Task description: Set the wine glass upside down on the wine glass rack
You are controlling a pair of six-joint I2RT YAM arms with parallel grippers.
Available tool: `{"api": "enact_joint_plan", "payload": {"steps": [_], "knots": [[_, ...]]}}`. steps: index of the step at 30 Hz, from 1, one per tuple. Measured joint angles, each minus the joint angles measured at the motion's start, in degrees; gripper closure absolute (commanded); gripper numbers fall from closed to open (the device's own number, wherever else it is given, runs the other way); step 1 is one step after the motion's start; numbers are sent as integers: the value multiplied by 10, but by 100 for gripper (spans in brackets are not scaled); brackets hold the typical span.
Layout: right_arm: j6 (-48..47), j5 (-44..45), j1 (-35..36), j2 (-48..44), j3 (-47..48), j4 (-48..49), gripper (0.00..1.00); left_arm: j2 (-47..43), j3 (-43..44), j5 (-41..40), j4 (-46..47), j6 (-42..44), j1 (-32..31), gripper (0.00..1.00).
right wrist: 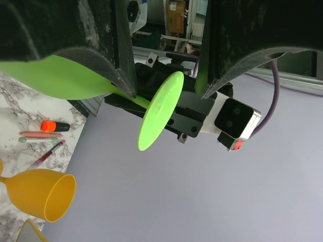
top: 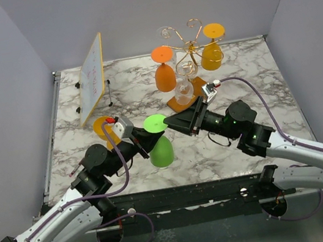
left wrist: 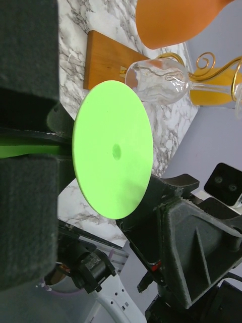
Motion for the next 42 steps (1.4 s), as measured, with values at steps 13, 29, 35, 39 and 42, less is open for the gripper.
{"api": "enact_joint_plan", "payload": {"steps": [13,29,35,39,42], "knots": [[34,-22,0,27,1,18,99,3,0,1,-6,8,1,71],[35,139,0,-83,5,-206,99,-89,-3,-97,-45,-40,-1,16],[-6,244,0,-104,8,-344,99,-130,-1,-163,-78,-53,-1,13],[-26,311,0,-117,9,-420,99,-150,4,-206,-99,-59,-1,11],[-40,373,0,-126,15,-475,99,-161,4,-234,-108,-65,-1,10]]}}
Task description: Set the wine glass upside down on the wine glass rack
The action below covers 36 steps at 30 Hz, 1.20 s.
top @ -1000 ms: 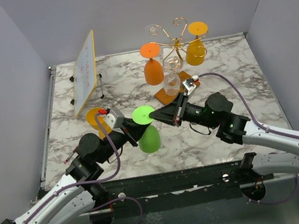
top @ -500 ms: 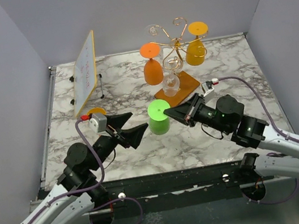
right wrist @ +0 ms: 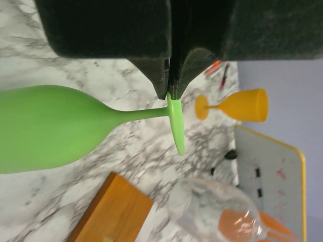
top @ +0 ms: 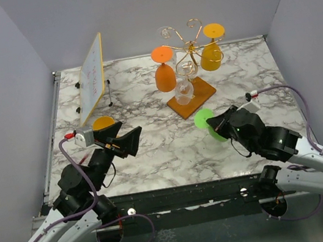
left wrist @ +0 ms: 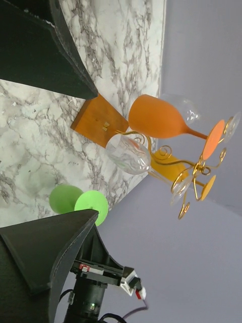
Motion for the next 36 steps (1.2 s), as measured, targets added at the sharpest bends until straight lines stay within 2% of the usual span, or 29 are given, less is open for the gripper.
{"api": "enact_joint_plan", "payload": {"steps": [5,9,15,22,25,29,36], "knots": [[-37,121,0,-2,20,-56,99,0,0,-33,-13,-6,0,10],[-88,209,-1,-8,29,-60,99,15,8,-56,-31,-10,0,10],[-217,272,-37,-12,49,16,99,37,19,-76,-49,-15,0,9],[-323,213,-185,33,100,107,100,68,45,-108,-84,-25,0,9],[-349,171,-227,52,119,133,99,79,56,-116,-96,-28,0,8],[-385,98,-261,88,156,181,99,91,67,-118,-107,-30,0,8],[-429,3,-264,130,195,281,99,107,72,-118,-116,-30,0,8]]}}
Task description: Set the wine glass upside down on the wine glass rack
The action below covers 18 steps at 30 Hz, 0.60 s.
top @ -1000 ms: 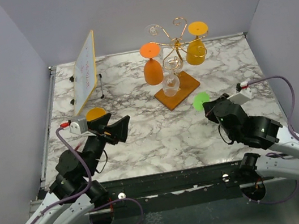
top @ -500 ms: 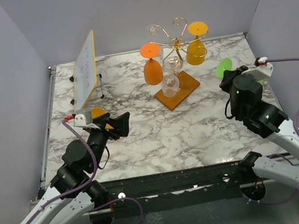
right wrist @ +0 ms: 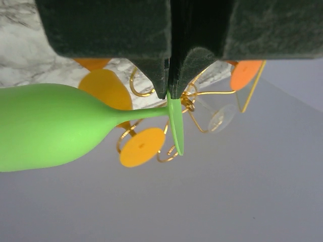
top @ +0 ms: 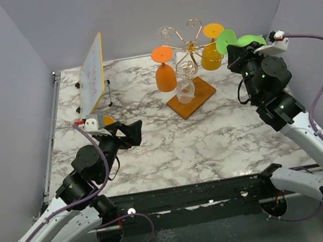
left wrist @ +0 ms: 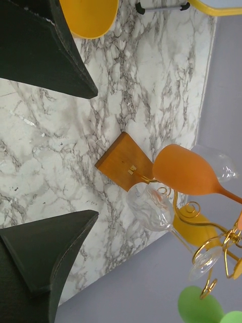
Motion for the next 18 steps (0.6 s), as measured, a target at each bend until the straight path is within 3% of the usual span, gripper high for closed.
{"api": "enact_joint_plan", "payload": {"steps": [8,18], "knots": [[5,-66,-4,45,37,58,99,1,0,0,-11,0,0,8],[70,-83,-4,66,40,43,99,-15,0,-1,-21,-2,0,8]]}}
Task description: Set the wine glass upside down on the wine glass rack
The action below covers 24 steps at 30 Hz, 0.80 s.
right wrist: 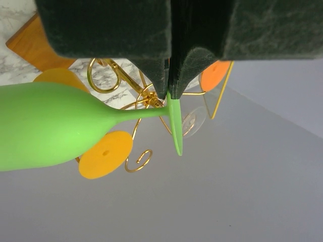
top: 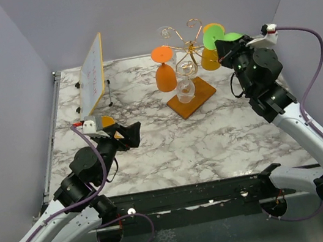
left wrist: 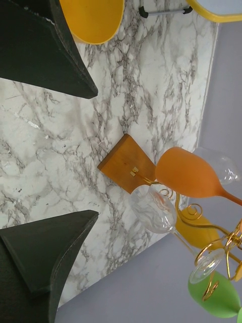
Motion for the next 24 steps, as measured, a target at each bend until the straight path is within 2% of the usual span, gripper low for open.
{"api": "enact_joint_plan", "payload": {"steps": [12,24], "knots": [[61,18,-2,17,21,-79,99,-2,-1,-8,-11,-9,0,7],[99,-6,-3,55,31,-105,99,0,-1,-8,-12,-22,0,7]]}}
